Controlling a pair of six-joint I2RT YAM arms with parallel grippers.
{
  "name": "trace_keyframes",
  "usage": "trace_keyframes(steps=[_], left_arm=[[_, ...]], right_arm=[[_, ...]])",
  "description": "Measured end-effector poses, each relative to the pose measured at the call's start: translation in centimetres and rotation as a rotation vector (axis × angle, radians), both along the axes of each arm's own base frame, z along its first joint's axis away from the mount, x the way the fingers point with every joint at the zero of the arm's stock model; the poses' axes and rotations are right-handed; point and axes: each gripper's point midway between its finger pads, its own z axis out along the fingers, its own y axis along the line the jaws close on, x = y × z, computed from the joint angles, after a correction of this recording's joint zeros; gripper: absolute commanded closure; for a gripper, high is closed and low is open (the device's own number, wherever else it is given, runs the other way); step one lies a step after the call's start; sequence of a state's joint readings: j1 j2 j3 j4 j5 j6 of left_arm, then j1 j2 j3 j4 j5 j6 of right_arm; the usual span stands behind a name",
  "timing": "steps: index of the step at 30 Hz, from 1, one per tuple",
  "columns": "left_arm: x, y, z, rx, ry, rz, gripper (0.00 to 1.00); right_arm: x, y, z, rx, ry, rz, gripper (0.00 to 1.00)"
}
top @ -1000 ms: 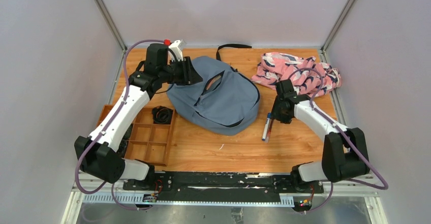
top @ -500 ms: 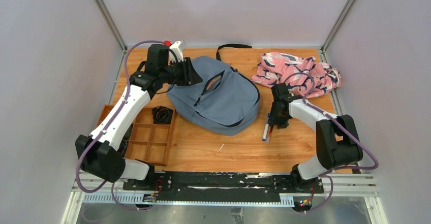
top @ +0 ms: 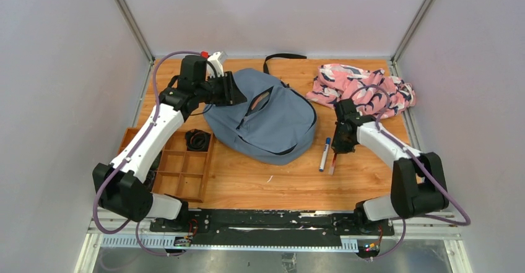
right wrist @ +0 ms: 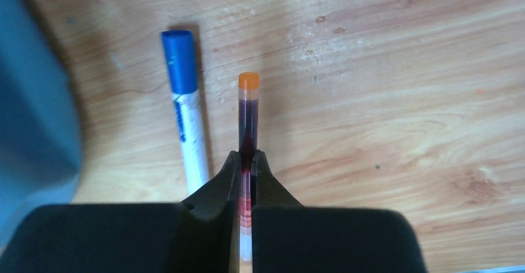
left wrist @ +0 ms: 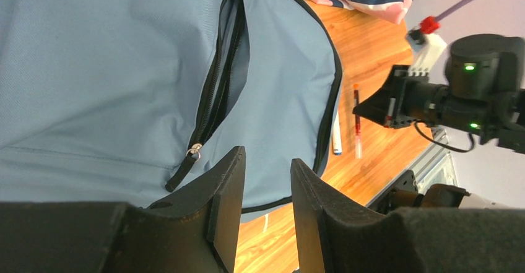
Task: Pack the student bag
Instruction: Pick up the stationery from the center of the board, then place the stationery in the student bag.
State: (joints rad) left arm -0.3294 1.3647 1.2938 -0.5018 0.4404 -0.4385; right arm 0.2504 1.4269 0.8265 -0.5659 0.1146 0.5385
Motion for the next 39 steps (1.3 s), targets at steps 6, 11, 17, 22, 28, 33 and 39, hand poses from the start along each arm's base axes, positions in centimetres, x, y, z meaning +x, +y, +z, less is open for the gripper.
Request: trace_keyframes(steps=[6,11,17,22,28,33,39], left_arm=[[0.3,0.3,-0.2,0.009,0.006,0.029,0.61],[0.7,0.6,-0.3,0.01,0.015,0.062,0.61],[0.9,1.1,-0.6,0.029,0.022,0.101,0.6],[0.7,1.7,-0.8,0.052,0.029,0.129,0.59],[0.3,2.0,0.1,0.047,0.009,0.139,0.58],[0.3,2.2,0.3,0.049,0.002,0.145,0.58],[0.3,2.2,0.3,0.048,0.002,0.145,0.58]], right_arm=[[3.2,1.6,7.1,0.081,-0.19,0.034,1.0],[6.2,8.7,12.0,0.324,-0.297,0.21,1.0],[8.6,19.5,15.2,0.585,-0.3,0.458,1.0],[9.7,25.5,16.3,0.739,-0.26,0.548,1.0],[10.6,27.6,14.7,0.809,-0.18,0.499,1.0],[10.6,27.8,14.2,0.837,-0.14,0.425,1.0],[11.9,28.1,13.6,0.905,-0.103,0.279,1.0]])
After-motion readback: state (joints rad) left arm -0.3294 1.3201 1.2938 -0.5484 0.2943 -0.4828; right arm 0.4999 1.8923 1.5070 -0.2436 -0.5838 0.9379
